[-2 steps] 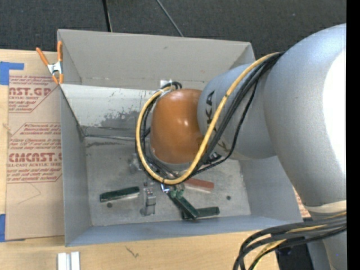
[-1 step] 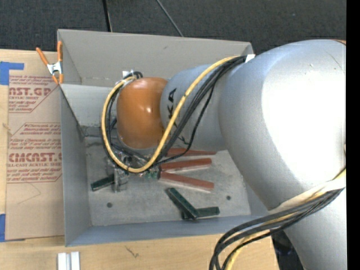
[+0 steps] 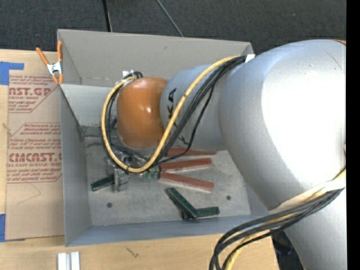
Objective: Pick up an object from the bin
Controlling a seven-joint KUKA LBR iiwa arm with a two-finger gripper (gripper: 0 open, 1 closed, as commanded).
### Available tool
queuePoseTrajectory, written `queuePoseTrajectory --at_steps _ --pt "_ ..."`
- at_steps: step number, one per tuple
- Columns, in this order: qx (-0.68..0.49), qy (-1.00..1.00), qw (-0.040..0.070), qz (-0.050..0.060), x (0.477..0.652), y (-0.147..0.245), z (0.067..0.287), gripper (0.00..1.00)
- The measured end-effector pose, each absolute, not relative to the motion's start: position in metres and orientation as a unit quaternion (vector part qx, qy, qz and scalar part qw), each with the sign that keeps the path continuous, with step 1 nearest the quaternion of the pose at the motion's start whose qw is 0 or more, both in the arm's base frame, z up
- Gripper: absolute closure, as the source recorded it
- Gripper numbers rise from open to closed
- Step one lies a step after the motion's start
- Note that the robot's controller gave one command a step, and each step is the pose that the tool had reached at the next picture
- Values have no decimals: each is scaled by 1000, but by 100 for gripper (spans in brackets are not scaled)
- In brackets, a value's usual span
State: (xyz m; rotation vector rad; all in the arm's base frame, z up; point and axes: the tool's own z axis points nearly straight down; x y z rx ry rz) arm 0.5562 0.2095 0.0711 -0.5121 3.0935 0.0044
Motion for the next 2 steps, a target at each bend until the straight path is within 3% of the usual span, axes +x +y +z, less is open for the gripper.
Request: queuePoseTrajectory --at_steps 1,2 --pt "-169 986 0 0 556 205 106 100" --pt "-181 983 2 0 545 187 245 100"
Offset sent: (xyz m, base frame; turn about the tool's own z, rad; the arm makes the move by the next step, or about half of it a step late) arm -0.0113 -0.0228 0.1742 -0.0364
